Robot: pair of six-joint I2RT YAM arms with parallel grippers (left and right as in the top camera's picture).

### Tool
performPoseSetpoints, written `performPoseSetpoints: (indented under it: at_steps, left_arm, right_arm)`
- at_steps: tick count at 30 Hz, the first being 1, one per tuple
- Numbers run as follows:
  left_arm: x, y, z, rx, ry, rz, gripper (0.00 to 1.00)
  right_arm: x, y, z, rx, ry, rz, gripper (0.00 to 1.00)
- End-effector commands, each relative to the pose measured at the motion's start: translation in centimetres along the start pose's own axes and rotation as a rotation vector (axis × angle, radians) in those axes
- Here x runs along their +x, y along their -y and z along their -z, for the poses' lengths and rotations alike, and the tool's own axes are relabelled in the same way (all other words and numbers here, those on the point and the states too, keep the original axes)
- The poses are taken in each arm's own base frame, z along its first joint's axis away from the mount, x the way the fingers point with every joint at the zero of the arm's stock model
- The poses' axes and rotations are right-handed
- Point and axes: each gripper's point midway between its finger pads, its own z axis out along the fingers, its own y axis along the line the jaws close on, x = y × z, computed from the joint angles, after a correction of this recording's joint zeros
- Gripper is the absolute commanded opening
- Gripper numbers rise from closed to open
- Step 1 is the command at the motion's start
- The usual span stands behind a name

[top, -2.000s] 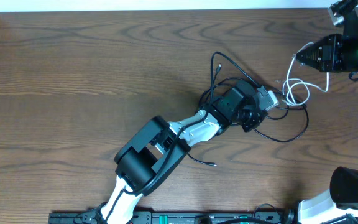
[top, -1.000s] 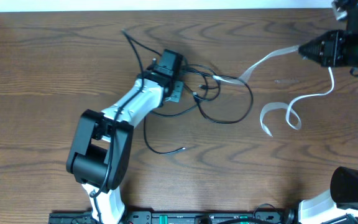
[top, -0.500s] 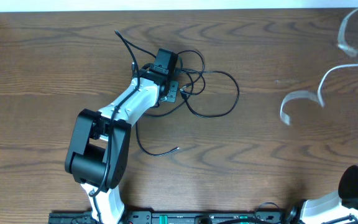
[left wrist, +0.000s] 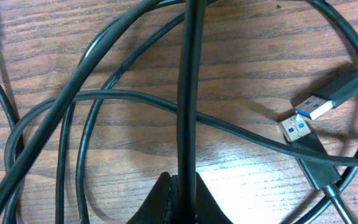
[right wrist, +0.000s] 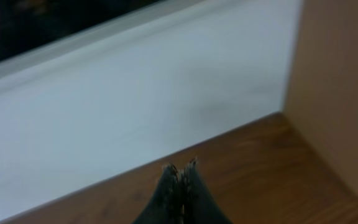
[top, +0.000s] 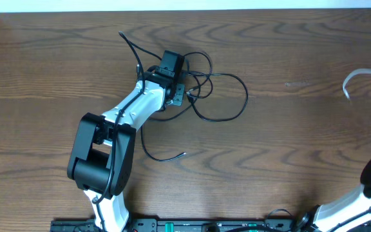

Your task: Untangle cables

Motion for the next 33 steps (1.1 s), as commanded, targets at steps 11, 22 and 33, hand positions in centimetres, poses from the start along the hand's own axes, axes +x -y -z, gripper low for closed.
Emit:
performPoseSetpoints:
  at_steps: [11, 22, 33]
  left_arm:
    - [0.1, -0.1, 0.0, -0.010, -0.005, 0.004, 0.07]
    - [0.1, -0.1, 0.0, -0.010, -0.006, 0.004, 0.08]
    - [0.1, -0.1, 0.0, -0.010, -0.005, 0.004, 0.08]
  right_arm:
    - [-3.5, 8.9, -6.9, 0.288, 0.308, -0.029, 0.01]
    - [4.1, 12.9, -11.9, 0.343, 0.112, -0.034, 0.01]
    - [12.6, 15.5, -15.4, 0.357, -0.107, -0.076, 0.99]
